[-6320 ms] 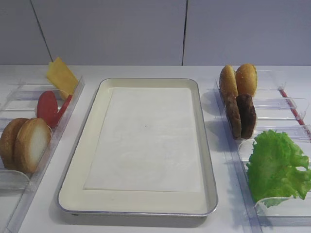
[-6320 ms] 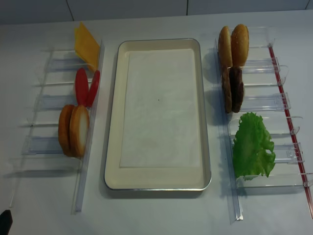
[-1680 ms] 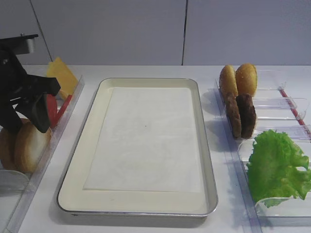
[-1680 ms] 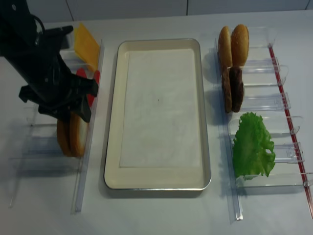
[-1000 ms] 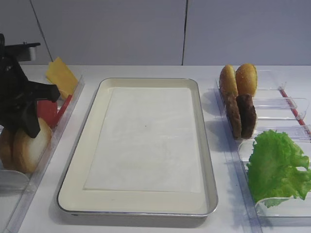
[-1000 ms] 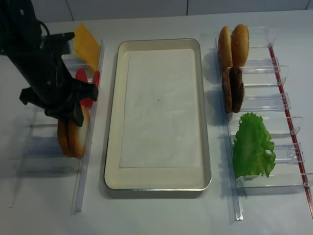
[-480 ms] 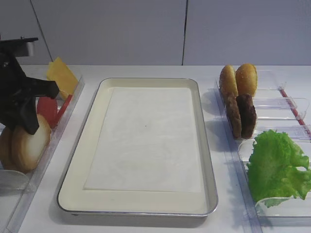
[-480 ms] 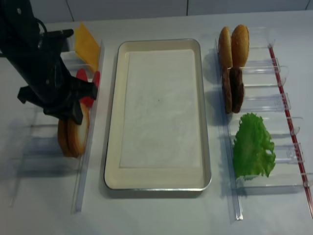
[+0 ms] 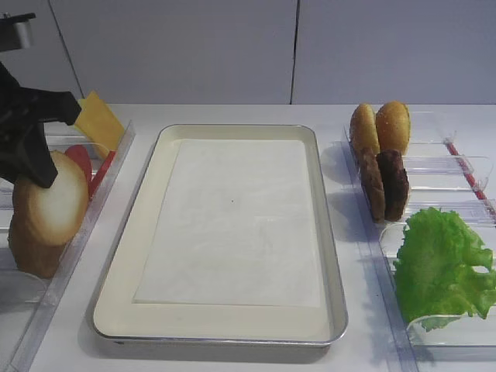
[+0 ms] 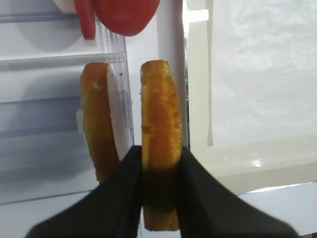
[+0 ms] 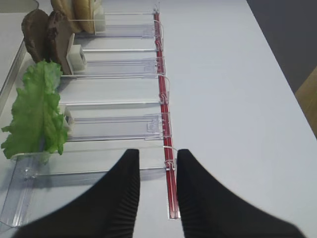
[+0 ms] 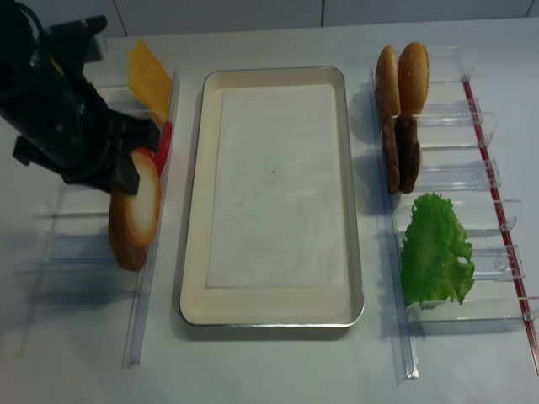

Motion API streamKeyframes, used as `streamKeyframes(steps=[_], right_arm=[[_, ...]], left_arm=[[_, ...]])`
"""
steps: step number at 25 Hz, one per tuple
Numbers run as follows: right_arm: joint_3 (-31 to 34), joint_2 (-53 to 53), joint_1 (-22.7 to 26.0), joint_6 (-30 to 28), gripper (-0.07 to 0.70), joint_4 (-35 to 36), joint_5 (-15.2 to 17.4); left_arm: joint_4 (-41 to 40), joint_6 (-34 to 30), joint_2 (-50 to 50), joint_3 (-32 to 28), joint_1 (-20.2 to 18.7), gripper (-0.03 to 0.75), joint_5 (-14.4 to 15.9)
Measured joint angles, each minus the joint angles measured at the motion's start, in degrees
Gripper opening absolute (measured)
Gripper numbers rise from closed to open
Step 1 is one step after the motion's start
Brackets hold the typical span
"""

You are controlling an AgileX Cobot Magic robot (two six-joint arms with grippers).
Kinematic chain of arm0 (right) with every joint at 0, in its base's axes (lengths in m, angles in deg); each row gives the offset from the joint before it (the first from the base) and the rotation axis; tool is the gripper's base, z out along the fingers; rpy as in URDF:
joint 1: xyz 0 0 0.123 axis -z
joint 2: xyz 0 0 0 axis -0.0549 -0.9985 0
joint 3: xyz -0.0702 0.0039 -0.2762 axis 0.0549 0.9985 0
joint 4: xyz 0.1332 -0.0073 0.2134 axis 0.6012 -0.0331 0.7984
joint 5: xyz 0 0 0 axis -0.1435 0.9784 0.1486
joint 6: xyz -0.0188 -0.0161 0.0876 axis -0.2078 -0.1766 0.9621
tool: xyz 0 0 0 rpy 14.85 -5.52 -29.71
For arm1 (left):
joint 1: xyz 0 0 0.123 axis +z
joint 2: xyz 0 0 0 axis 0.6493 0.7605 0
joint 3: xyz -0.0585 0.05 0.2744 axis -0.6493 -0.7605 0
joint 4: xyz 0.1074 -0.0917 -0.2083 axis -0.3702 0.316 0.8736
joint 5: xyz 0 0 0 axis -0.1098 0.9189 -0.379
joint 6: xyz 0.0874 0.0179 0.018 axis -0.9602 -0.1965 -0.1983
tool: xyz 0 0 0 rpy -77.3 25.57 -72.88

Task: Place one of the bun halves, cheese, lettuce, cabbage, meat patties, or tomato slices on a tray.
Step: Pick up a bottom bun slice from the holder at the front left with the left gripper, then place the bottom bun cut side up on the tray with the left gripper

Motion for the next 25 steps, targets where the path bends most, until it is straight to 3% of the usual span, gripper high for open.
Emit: streamKeyframes(steps=[3,7,12,17,25], right_arm=[[0.0,0.0,0.0,0.0,0.241,0.0,0.0],[0.0,0.0,0.0,0.0,0.241,0.0,0.0],[0.0,0.0,0.0,0.0,0.241,0.0,0.0],[0.0,0.0,0.0,0.0,0.241,0.0,0.0],[0.0,0.0,0.0,0.0,0.241,0.0,0.0]], left_arm=[[1.81,0.0,-2.4,0.0,0.0,0.127,0.13],[12.81,-3.46,-4.12,0.0,-0.12,0.126,0.33],[21.7,-7.16,-4.02,0.0,-3.62,0.125,0.33],[24.99,-10.31,-0.22,0.0,-6.56,0.124,0.33],[37.06,-16.18,7.9,0.0,-6.68,0.123,-0.87]])
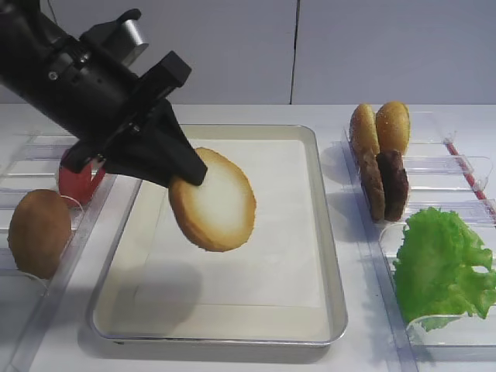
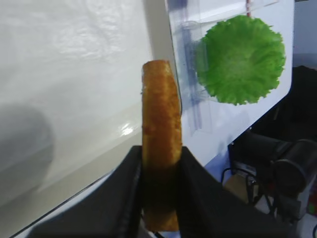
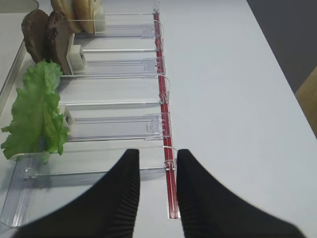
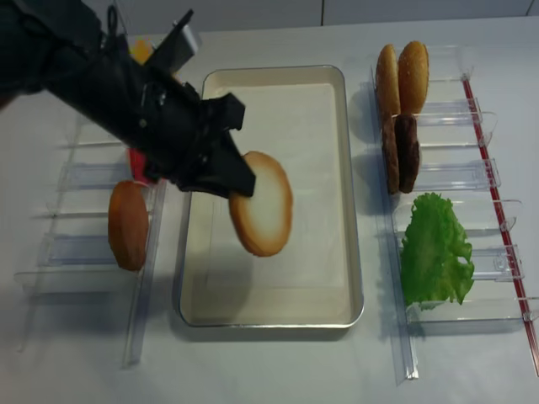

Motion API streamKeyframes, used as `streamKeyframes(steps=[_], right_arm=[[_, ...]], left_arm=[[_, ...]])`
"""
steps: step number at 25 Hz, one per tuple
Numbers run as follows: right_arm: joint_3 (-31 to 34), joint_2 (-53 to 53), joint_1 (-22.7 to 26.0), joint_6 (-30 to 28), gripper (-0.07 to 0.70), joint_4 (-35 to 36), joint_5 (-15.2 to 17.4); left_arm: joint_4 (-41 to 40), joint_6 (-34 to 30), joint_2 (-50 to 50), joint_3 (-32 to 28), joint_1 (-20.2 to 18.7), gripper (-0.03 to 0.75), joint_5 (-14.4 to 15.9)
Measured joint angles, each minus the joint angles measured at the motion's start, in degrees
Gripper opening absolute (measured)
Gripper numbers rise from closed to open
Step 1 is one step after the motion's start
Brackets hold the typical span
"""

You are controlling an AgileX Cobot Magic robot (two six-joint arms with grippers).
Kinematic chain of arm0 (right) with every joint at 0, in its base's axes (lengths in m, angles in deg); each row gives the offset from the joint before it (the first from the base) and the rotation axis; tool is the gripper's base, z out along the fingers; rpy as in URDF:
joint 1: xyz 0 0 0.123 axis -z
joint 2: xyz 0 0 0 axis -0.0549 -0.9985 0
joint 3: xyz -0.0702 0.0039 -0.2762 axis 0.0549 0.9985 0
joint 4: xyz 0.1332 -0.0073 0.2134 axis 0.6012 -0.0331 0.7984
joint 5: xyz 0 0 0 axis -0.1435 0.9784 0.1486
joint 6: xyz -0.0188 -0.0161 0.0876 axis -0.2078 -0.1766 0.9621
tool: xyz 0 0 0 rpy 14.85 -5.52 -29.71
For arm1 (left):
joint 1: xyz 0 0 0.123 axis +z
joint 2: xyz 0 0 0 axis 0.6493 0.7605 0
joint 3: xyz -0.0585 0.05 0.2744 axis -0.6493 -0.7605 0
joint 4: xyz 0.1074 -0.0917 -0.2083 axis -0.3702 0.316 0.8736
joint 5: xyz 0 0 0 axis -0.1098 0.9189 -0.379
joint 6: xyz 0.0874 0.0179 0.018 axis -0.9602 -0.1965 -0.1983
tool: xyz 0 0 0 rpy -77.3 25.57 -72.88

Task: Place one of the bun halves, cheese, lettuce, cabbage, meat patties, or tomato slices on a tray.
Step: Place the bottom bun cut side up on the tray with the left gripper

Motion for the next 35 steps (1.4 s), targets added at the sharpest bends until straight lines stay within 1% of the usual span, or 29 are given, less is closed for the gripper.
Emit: streamKeyframes(steps=[10,21,30,35], right_arm=[[0.0,0.0,0.0,0.0,0.241,-0.09,0.0],[0.0,0.0,0.0,0.0,0.241,-0.09,0.0],[0.0,0.0,0.0,0.0,0.242,-0.13,0.0],[0.0,0.0,0.0,0.12,0.241,-0.13,0.0]], left_arm=[[5.56,-7.18,8.71,0.0,-0.12,0.123,-5.21],[7.13,-10.42,14.76,0.0,-0.12,0.123,-7.21],[6.93,-11.56,17.73,0.0,-0.12,0.122,-7.55],[4.9,-11.17,17.72,0.2,-0.12,0.121,-7.69]])
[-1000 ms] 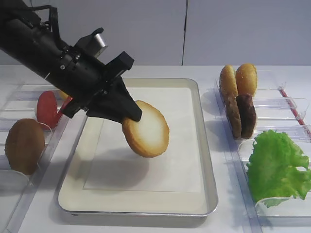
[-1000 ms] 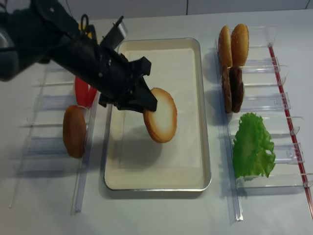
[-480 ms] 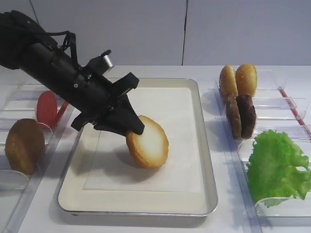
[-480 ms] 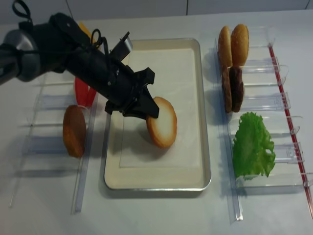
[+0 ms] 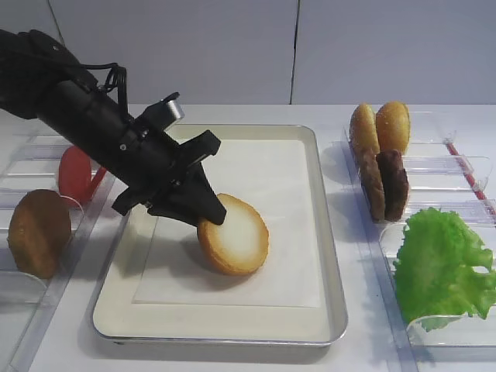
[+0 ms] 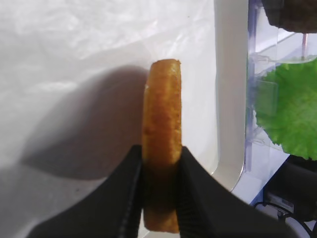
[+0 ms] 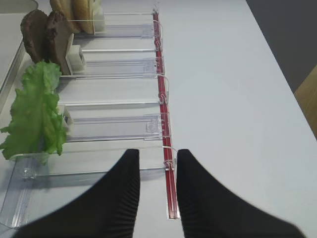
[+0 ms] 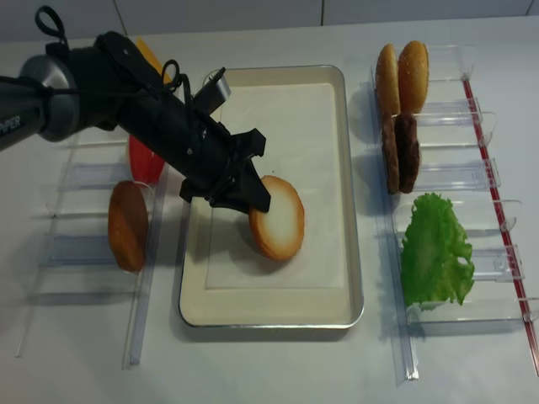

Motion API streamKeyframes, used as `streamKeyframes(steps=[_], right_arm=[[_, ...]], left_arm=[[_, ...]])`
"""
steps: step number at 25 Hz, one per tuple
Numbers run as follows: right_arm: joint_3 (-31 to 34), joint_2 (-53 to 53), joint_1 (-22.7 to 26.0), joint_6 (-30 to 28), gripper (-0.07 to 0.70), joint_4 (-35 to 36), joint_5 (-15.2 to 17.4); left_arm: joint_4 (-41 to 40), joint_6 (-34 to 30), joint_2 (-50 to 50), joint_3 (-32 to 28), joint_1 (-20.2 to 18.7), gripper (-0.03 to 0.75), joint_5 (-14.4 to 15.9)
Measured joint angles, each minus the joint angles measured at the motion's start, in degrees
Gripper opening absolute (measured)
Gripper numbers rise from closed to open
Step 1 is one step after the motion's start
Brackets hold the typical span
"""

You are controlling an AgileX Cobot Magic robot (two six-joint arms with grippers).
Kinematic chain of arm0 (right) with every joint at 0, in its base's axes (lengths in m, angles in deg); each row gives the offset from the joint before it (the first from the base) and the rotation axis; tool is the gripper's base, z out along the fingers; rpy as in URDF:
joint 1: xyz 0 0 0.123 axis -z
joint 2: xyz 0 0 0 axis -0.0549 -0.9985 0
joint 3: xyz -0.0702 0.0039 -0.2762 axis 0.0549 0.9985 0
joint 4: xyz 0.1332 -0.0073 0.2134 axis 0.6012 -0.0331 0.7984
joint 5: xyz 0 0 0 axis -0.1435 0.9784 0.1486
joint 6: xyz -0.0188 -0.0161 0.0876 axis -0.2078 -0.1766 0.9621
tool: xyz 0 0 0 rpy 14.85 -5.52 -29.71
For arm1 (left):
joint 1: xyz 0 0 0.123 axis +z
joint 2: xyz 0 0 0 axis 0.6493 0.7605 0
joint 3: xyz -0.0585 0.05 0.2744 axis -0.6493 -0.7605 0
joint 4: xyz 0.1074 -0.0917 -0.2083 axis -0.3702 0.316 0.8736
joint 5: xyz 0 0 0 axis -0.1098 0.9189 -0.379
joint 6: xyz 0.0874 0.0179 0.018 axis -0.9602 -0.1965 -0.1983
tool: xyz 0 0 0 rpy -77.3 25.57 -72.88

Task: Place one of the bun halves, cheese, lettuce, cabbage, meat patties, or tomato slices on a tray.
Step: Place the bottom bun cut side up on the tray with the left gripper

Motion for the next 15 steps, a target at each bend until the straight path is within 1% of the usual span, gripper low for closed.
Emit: streamKeyframes(steps=[2,6,10,11,12,15], right_arm=[[0.0,0.0,0.0,0.0,0.241,0.0,0.0],[0.0,0.0,0.0,0.0,0.242,0.0,0.0],[0.0,0.0,0.0,-0.1,0.241,0.0,0.0],[0.0,0.0,0.0,-0.1,0.241,-0.09,0.0],[0.0,0.0,0.0,-0.1,0.241,-0.09,0.0],[0.0,0.0,0.0,-0.1,0.241,-0.09,0.0]], left_arm=[[-0.9,0.95,0.0,0.13,0.0,0.127,-0.13],[-2.62,2.0,0.0,0.13,0.0,0.182,-0.03],[-3.62,3.11,0.25,0.13,0.0,0.289,0.22],[-3.85,3.42,0.25,0.13,0.0,0.34,0.73],[-3.85,3.42,0.25,0.13,0.0,0.34,0.73],[-6.05,5.2,0.25,0.49,0.0,0.372,2.39]])
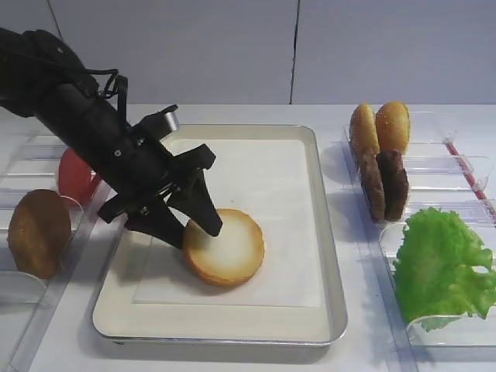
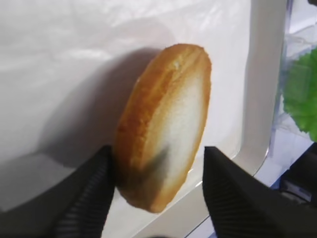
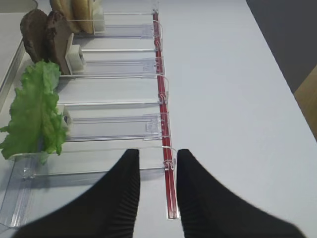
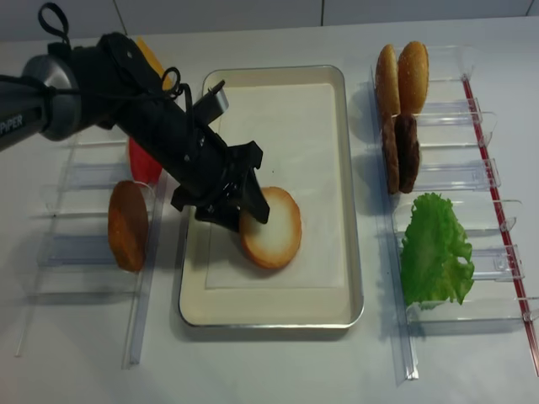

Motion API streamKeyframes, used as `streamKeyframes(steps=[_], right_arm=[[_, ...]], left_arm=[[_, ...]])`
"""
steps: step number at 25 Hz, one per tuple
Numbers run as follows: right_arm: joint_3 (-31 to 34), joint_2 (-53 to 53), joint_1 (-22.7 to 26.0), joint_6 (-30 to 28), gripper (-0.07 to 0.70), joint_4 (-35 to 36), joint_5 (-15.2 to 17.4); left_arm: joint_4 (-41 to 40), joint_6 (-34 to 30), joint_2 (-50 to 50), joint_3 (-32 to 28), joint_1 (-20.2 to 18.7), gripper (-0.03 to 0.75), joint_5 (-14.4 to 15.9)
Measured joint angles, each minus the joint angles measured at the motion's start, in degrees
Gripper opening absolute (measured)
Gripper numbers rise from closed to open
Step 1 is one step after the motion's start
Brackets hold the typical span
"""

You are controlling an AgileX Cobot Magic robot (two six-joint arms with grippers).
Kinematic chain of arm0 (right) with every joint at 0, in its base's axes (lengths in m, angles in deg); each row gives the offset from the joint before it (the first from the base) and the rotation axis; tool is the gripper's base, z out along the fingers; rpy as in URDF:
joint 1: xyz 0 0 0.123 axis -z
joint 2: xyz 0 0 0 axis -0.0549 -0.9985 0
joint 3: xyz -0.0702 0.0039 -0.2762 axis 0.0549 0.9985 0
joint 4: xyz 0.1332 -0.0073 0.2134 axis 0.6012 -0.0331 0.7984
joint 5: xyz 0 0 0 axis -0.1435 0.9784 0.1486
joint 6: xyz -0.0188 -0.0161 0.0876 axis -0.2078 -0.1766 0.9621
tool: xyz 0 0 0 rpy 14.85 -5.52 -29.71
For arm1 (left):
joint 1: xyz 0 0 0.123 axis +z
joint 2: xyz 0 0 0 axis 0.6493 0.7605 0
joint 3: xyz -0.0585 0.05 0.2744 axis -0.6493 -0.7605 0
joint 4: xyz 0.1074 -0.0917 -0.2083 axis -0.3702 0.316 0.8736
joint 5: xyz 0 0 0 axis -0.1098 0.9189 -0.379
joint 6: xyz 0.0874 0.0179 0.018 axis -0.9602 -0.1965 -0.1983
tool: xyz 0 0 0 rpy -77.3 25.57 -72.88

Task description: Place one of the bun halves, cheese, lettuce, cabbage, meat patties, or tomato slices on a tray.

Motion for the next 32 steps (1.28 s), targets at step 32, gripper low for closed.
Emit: streamKeyframes(steps=[32], right_arm=[[0.0,0.0,0.0,0.0,0.241,0.0,0.0]], left_arm=[[-44.89,26.24,-29.24,2.44,-9.79,0.37,6.28]])
